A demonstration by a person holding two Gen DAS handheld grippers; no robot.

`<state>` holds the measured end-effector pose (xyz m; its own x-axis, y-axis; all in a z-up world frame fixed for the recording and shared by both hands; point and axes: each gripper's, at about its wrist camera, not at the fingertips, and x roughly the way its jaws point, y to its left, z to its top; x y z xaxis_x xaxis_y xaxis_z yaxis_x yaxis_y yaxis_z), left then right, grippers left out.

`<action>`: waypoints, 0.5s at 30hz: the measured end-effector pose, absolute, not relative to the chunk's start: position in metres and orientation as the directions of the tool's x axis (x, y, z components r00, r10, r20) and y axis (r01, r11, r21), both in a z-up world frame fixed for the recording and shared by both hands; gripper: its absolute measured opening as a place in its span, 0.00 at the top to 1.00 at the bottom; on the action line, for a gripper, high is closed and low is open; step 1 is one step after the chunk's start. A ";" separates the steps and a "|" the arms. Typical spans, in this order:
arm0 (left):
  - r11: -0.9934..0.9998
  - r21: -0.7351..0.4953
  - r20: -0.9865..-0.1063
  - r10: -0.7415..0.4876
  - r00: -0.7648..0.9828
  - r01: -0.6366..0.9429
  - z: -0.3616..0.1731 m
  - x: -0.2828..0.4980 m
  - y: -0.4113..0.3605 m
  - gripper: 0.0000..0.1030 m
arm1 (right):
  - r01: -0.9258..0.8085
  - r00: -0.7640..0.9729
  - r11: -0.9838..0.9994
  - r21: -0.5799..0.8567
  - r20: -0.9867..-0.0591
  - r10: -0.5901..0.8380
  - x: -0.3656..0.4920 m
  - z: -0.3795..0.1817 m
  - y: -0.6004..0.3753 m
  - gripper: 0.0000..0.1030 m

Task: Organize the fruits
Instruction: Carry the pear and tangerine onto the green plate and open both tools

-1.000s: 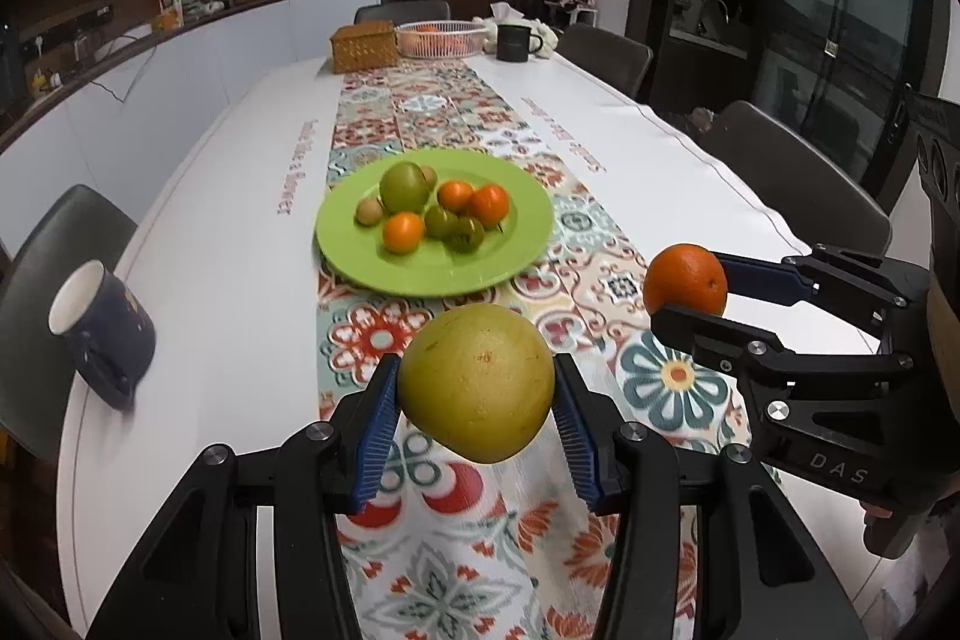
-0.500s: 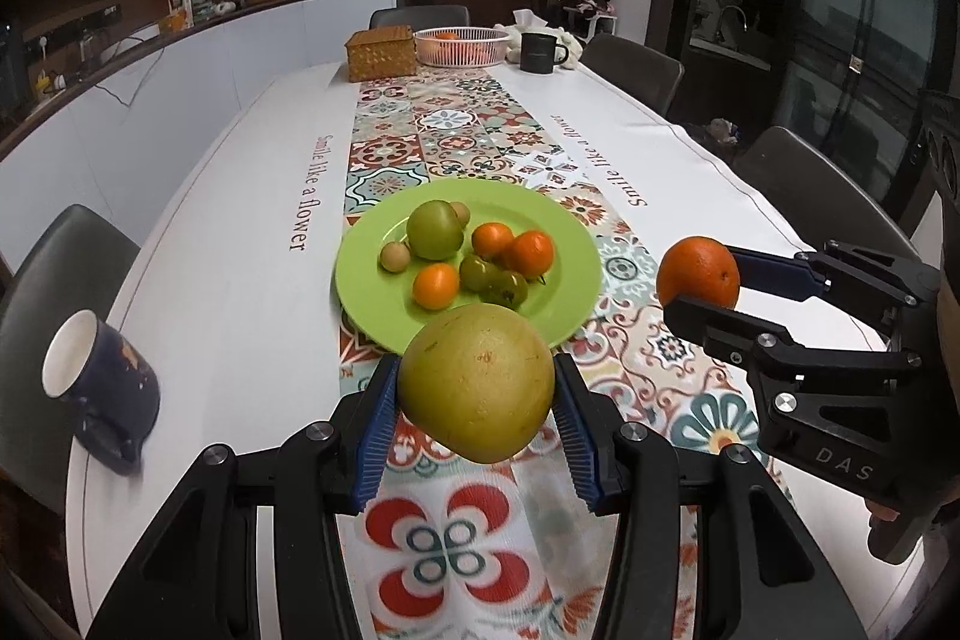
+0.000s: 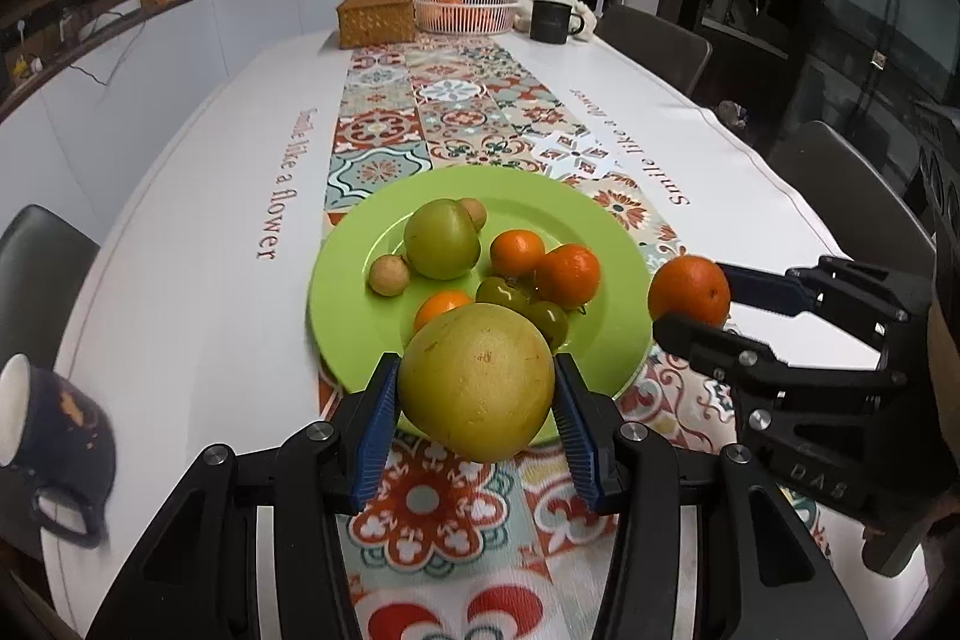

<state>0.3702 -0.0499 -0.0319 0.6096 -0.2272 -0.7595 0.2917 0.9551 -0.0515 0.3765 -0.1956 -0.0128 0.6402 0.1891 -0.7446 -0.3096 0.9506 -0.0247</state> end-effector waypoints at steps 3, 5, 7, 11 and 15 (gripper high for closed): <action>0.954 -0.049 -0.772 -0.224 0.595 0.296 -0.041 0.379 -0.051 0.53 | -0.308 0.624 0.951 -0.014 -0.758 0.191 0.385 -0.023 -0.195 0.58; 0.952 -0.048 -0.779 -0.224 0.586 0.301 -0.045 0.383 -0.052 0.53 | -0.311 0.615 0.951 -0.008 -0.764 0.195 0.388 -0.028 -0.195 0.58; 0.950 -0.049 -0.782 -0.228 0.580 0.307 -0.049 0.386 -0.052 0.53 | -0.318 0.609 0.948 -0.003 -0.767 0.202 0.391 -0.032 -0.194 0.58; 0.946 -0.043 -0.789 -0.228 0.570 0.320 -0.056 0.391 -0.055 0.53 | -0.333 0.600 0.943 0.003 -0.771 0.214 0.396 -0.038 -0.191 0.58; 0.944 -0.044 -0.790 -0.232 0.567 0.326 -0.060 0.396 -0.056 0.53 | -0.340 0.594 0.940 0.004 -0.774 0.218 0.403 -0.042 -0.187 0.58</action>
<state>0.3957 -0.0558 -0.0596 0.5667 -0.2325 -0.7905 0.3258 0.9444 -0.0442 0.4033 -0.1873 -0.0425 0.5939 0.2181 -0.7744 -0.3399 0.9404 0.0042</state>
